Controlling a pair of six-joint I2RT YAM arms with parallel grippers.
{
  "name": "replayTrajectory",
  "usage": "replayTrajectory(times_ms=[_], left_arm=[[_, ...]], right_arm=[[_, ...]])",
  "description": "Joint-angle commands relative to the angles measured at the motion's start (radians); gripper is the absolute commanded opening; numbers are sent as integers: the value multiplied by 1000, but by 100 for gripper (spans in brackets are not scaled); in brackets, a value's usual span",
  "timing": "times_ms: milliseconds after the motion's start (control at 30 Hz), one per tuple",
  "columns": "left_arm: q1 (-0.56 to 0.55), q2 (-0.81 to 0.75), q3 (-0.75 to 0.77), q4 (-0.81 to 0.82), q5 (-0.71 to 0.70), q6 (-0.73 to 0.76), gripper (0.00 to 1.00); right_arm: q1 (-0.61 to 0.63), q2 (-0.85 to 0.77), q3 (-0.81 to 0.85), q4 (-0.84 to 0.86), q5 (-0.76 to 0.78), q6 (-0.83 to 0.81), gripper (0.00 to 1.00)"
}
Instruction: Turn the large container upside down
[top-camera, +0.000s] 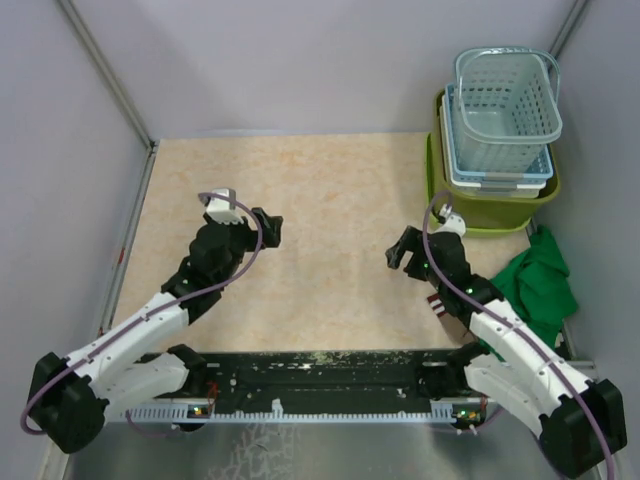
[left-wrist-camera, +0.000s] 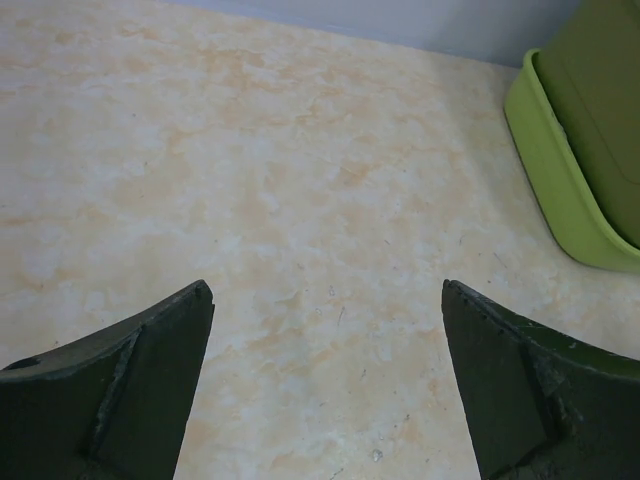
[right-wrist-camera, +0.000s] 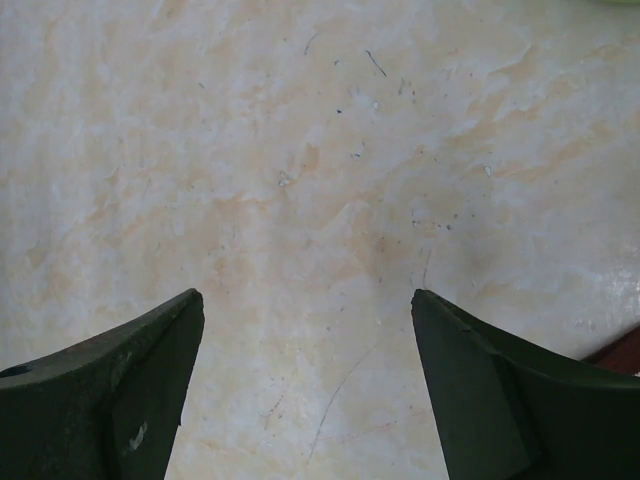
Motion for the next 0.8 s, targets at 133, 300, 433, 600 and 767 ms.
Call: replayTrajectory(times_ms=[133, 300, 433, 600, 767], left_arm=[[-2, -34, 8, -93, -228, -13, 100], [-1, -55, -7, -79, -234, -17, 100], [-1, -37, 7, -91, -150, 31, 100], [-1, 43, 33, -218, 39, -30, 100], [-2, 116, -18, -163, 257, -156, 100]], right_arm=[[6, 44, 63, -27, 81, 53, 85], [6, 46, 35, 4, 67, 79, 85], [6, 54, 22, 23, 43, 121, 85], [12, 56, -81, 275, -141, 53, 88], [167, 111, 36, 267, -60, -47, 91]])
